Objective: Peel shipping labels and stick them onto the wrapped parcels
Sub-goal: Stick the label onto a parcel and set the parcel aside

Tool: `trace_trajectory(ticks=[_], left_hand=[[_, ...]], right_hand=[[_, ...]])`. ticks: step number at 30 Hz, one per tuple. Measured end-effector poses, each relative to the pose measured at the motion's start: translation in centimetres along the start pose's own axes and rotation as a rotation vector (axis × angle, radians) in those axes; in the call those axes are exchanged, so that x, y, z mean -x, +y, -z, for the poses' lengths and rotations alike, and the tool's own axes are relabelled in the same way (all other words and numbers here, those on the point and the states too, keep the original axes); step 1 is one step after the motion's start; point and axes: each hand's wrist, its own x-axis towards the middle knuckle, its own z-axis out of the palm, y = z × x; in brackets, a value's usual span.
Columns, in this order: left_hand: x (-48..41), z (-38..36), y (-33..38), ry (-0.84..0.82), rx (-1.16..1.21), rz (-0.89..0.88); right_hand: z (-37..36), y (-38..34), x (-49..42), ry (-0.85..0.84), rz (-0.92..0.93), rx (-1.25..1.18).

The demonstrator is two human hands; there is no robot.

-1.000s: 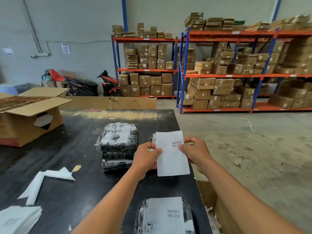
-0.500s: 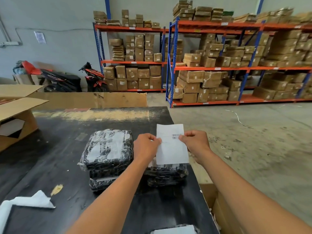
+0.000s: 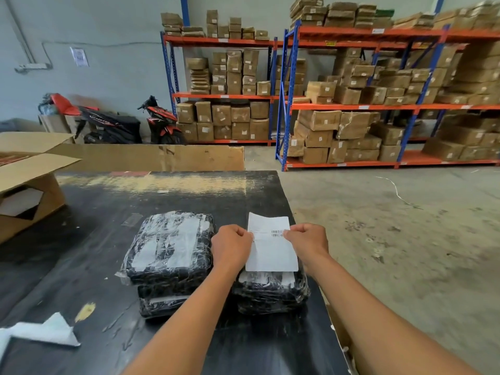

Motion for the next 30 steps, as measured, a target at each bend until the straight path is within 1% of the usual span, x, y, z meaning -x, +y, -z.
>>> trace_trajectory(ticks=[8,16,24,30], left_hand=[[0.1,-1.0,-0.1,0.023,-0.05,0.044],[-0.3,-1.9,-0.5,0.05,-0.013,0.117],[-0.8,-2.1,-1.0,0.09,-0.01,0.102],[-1.2,-2.0,-1.2,0.074,0.006,0.08]], right_hand=[[-0.5,1.1,-0.3,0.058,-0.032,-0.025],[-0.8,1.0,-0.9,0.069,-0.034,0.072],[-1.2,0.7,-1.2,0.071,-0.033,0.174],[-1.3,0.4,-1.4,0.087,-0.066,0.249]])
